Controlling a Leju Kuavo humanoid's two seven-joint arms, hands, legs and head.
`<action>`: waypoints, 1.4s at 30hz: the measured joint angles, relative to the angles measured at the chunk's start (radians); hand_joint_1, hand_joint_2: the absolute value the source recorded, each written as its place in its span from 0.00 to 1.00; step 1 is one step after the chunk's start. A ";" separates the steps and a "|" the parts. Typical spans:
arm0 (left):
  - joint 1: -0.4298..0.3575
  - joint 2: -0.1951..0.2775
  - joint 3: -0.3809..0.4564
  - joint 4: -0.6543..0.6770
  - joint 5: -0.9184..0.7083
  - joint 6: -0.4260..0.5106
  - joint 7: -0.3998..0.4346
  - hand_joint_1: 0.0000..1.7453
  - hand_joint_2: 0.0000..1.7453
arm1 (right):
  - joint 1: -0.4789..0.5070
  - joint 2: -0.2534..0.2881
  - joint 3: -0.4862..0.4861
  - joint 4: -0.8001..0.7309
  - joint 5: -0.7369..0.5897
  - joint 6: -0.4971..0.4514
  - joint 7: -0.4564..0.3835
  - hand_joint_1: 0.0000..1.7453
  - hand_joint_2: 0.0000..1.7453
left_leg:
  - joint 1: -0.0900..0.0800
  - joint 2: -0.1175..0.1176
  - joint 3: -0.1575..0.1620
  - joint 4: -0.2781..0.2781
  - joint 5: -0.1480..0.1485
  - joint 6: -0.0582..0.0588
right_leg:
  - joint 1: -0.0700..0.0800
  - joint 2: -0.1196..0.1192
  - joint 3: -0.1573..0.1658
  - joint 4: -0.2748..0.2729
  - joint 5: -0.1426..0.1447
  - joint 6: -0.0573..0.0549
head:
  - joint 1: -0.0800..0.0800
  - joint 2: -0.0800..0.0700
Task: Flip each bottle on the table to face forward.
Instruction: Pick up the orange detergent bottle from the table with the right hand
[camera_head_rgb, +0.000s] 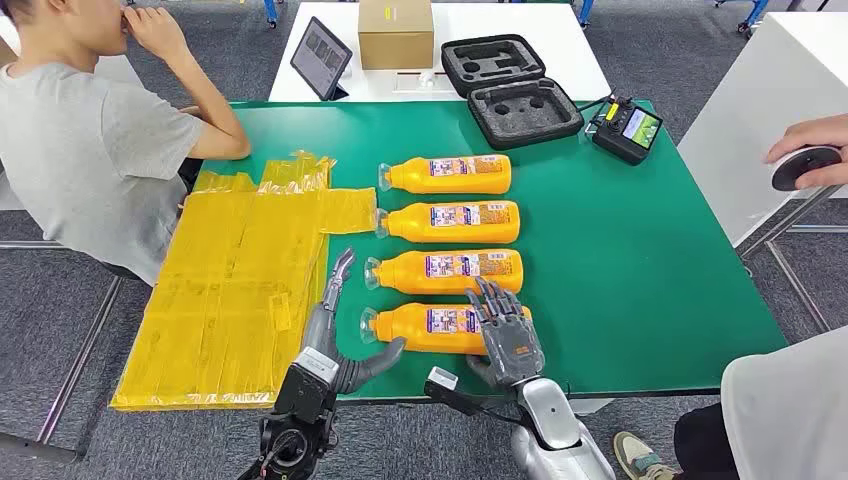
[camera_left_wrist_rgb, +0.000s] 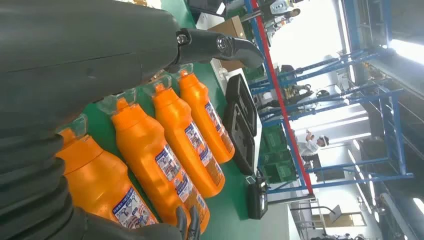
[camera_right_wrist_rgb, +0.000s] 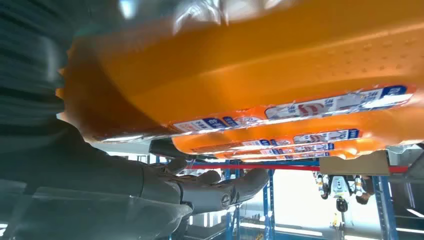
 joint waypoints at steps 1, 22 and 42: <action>0.000 0.000 0.000 0.000 0.000 0.001 0.000 0.00 1.00 | -0.003 0.000 0.001 0.003 0.000 0.000 0.000 0.00 1.00 | 0.000 0.000 0.000 0.000 0.000 0.000 | 0.000 0.000 0.000 0.000 0.000 0.000 | 0.000 0.000; -0.005 0.001 0.002 0.007 -0.003 -0.019 0.000 0.00 1.00 | -0.135 -0.001 0.009 0.232 -0.152 0.201 -0.019 1.00 1.00 | 0.001 0.012 0.027 -0.001 -0.014 0.001 | 0.000 0.010 0.011 -0.002 -0.007 -0.004 | 0.000 0.000; -0.061 -0.027 -0.010 0.018 0.002 -0.024 0.000 0.00 1.00 | -0.208 -0.013 -0.030 0.276 -0.333 0.387 -0.169 1.00 1.00 | 0.001 0.019 0.045 -0.001 -0.020 0.004 | 0.000 0.018 0.029 -0.004 -0.009 -0.001 | 0.000 0.000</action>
